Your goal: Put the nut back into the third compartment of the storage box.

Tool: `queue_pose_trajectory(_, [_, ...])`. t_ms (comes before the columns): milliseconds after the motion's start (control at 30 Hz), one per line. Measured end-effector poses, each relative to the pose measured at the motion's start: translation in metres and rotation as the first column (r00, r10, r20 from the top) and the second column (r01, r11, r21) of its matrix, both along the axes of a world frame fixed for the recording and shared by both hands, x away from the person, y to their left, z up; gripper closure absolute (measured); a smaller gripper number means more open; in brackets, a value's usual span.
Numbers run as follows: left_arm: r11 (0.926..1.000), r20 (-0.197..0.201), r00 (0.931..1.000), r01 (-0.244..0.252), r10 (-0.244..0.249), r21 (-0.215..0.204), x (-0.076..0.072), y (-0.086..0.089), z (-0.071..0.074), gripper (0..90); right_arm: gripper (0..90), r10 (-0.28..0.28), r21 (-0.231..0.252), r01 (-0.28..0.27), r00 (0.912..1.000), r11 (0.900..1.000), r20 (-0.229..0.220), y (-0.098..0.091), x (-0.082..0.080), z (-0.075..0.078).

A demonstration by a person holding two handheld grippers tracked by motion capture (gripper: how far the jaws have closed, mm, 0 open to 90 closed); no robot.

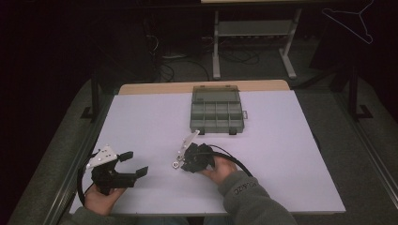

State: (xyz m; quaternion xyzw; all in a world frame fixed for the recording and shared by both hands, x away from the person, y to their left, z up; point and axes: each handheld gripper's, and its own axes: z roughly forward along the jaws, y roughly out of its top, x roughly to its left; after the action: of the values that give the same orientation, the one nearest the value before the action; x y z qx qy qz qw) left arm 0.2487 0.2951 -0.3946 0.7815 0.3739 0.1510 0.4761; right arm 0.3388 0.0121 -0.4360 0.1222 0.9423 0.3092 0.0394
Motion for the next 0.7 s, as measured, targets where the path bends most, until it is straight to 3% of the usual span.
queue_pose_trajectory(300, [1.0000, 0.001, 1.0000, 0.001, -0.001, 0.000, 0.000, 0.000, 0.000, 14.5, 69.6, -0.009, 0.004, 0.010, 0.9998, 0.9999, -0.020, -0.001, -0.002, 0.003])
queue_pose_trajectory(467, [1.0000, 0.000, 1.0000, 0.000, 0.000, 0.001, 0.000, 0.000, 0.000, 14.5, 69.6, -0.004, 0.004, 0.004, 1.0000, 1.0000, -0.009, -0.005, -0.001, 0.007])
queue_pose_trajectory(700, [1.0000, 0.000, 1.0000, -0.001, 0.001, -0.001, 0.000, 0.001, 0.000, 14.5, 69.6, -0.040, 0.034, 0.041, 0.9988, 0.9986, -0.029, -0.018, 0.005, 0.017])
